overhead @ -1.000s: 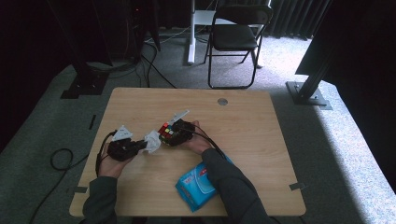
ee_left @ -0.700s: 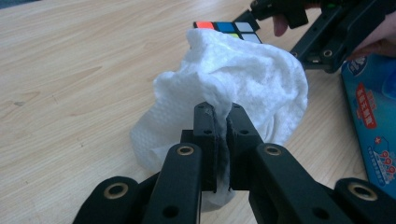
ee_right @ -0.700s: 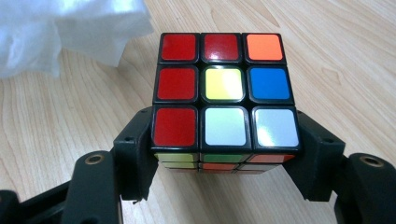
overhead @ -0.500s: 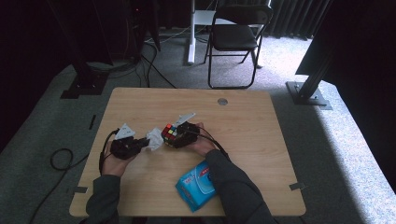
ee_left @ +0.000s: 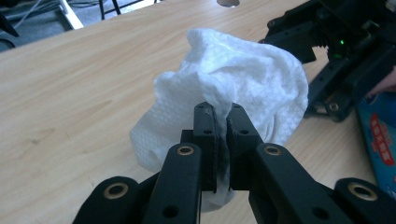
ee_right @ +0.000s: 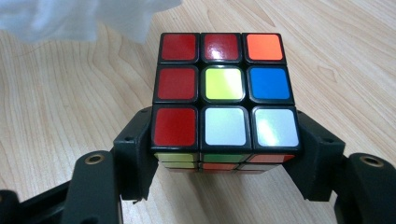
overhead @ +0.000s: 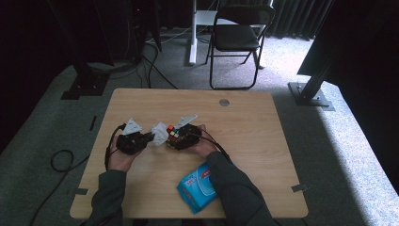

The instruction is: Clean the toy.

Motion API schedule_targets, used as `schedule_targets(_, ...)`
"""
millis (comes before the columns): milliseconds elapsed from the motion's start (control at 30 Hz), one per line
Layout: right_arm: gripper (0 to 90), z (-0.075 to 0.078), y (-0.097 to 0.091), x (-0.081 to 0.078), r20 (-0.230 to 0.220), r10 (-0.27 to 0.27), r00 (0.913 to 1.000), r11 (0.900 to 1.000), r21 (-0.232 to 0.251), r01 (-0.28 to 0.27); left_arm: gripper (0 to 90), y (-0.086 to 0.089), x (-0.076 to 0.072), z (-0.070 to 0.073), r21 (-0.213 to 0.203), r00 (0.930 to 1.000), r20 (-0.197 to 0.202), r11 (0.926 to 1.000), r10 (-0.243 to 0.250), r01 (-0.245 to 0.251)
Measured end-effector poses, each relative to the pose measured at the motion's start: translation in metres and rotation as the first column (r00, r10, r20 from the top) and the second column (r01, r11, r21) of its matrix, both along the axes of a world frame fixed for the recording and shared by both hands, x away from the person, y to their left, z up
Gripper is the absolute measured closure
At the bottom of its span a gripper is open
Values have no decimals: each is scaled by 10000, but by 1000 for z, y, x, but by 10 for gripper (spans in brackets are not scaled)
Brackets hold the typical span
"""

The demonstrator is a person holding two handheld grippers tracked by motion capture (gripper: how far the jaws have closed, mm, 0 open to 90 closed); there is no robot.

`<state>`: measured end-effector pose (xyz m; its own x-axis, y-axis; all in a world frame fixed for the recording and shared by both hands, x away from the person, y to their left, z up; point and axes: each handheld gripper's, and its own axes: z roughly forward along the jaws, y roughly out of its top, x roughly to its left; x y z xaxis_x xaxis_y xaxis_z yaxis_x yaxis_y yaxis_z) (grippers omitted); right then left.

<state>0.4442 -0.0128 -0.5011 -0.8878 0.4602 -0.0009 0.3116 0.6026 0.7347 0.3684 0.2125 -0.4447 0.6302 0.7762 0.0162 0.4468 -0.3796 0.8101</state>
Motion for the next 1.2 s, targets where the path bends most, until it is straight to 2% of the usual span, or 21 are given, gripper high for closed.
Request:
schedule_targets(100,342,0,0,0,42,25,10000,10000,-32,-25,851,-7,6,2,239,10000,59,9997,-23,21)
schedule_targets(367,342,0,-1,-1,41,-52,10000,9999,115,51,851,-23,21,-1,413,10000,-32,9991,-32,33)
schedule_targets(633,342,1,-3,-1,42,-84,10000,9996,284,83,851,-32,31,-5,495,9999,-158,9988,-26,34)
schedule_targets(933,342,2,-4,-1,23,-158,9999,9991,383,157,851,-40,31,-10,523,9996,-238,9985,-126,138)
schedule_targets(1200,342,1,-4,-1,0,-188,9998,9991,386,188,850,-52,28,-12,708,9981,-287,9959,-539,558)
